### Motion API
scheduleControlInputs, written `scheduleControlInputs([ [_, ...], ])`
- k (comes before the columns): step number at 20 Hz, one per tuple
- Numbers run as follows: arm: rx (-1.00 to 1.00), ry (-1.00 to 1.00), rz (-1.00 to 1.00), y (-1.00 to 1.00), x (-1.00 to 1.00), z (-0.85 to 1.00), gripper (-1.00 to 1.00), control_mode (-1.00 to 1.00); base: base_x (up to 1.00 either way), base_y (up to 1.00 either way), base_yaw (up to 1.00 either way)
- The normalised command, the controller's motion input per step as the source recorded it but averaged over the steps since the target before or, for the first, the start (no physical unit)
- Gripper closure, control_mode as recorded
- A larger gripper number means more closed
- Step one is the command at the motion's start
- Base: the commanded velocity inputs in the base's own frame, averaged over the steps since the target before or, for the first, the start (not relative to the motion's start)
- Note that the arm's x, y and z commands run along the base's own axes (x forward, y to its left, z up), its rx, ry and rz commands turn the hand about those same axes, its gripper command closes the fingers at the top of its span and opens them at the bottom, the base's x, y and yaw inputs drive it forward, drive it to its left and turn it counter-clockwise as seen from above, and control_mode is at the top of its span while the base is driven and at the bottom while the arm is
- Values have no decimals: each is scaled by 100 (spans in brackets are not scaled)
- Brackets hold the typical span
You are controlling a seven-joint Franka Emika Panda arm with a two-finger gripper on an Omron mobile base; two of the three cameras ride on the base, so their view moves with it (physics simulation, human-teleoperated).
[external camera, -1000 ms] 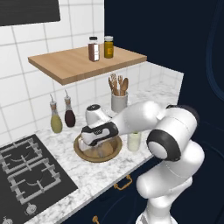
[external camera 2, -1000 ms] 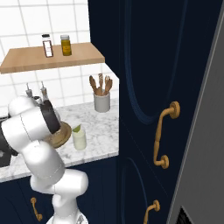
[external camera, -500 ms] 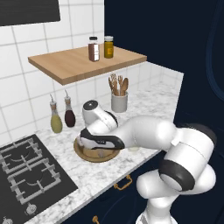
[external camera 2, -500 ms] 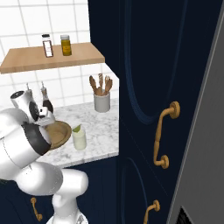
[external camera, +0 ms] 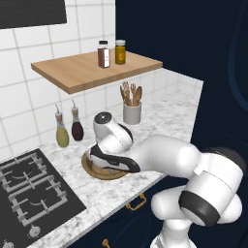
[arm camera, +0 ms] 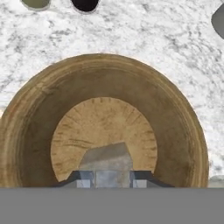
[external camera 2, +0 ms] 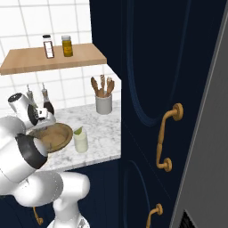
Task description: Grab a lemon wedge from the fridge and one ice cube from the ice bowl, and put them in the glass of lemonade.
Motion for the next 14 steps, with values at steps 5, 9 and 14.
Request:
scheduleControlInputs([
  [5,0,-12,0,-36,-23,63,100,-100,0,0,0],
  [9,0,1,0,-85,-9,77,100,-100,0,0,0],
  [14,6,10,-2,-100,0,33,100,-100,0,0,0],
])
